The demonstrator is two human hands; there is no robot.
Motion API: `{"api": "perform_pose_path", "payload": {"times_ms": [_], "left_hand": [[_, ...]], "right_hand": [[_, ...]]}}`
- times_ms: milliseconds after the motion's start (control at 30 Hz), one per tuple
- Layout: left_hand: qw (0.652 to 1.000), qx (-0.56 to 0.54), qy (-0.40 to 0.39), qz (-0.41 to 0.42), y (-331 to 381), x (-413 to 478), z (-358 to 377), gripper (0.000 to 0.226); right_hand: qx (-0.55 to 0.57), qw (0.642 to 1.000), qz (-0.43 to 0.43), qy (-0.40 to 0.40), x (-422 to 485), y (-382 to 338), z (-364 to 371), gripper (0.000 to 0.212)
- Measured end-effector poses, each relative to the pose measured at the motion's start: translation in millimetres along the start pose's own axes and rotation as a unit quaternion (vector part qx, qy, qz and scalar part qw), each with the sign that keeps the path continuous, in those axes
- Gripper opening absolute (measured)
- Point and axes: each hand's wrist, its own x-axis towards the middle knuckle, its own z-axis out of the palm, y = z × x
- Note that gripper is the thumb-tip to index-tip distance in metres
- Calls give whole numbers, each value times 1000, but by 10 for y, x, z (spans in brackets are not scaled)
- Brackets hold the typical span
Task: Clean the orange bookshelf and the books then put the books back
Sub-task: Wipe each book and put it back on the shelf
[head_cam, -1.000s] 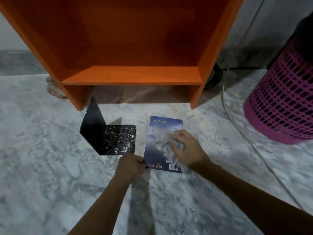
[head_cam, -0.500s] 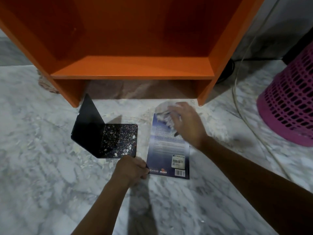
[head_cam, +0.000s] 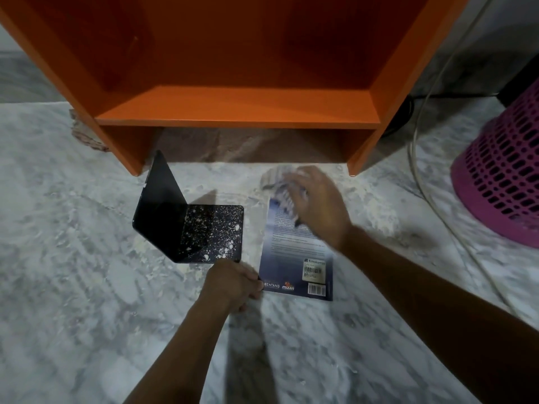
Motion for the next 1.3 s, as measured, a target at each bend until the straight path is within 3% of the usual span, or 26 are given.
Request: {"api": "perform_pose_path", "payload": {"times_ms": [100, 167, 200, 333, 400, 467, 533, 667, 733, 833, 933, 1000, 1100, 1200, 1300], "left_hand": [[1000, 2, -4, -10, 3, 17, -10, 7], [1000, 13, -9, -12, 3, 16, -19, 11], [1000, 14, -12, -8, 3, 11, -17, 10], [1000, 27, -7, 2, 10, -21, -18, 6], [999, 36, -6, 2, 10, -20, -29, 6], [999, 40, -5, 1, 19, -24, -33, 5], [999, 36, -9, -2, 36, -36, -27, 5], [999, 43, -14, 2, 33, -14, -28, 4], [998, 64, -15, 10, 15, 2, -25, 8], [994, 105, -5, 30, 20, 13, -21, 17], [949, 299, 34, 96, 80, -53, 40, 13], [916, 358, 121, 131, 103, -121, 125, 20], [890, 354, 215, 191, 156, -208, 356, 46], [872, 365, 231, 231, 229, -183, 622, 74], [892, 356, 196, 199, 234, -113, 903, 95]], "right_hand": [[34, 980, -188, -52, -669, -274, 24, 20], [30, 962, -259, -78, -945, -211, 70, 19], [34, 966, -242, -83, -949, -120, 75, 21], [-20, 999, 1, -27, -458, 284, -64, 28], [-35, 990, 136, 5, -158, 509, -189, 28], [-23, 978, 200, 52, -3, 547, -331, 27], [-26, 982, 177, 60, -24, 466, -363, 28], [-6, 998, 9, -59, -455, 134, -176, 25], [-12, 996, -9, -89, -590, 140, -111, 25], [10, 987, 159, -24, -386, 249, -260, 27], [45, 960, 267, 67, -230, 382, -510, 28], [72, 954, 275, 97, -237, 373, -641, 29], [116, 942, 295, 113, -354, 304, -742, 31], [143, 932, 308, 127, -521, 266, -786, 33], [163, 931, 302, 129, -686, 233, -869, 31]]}}
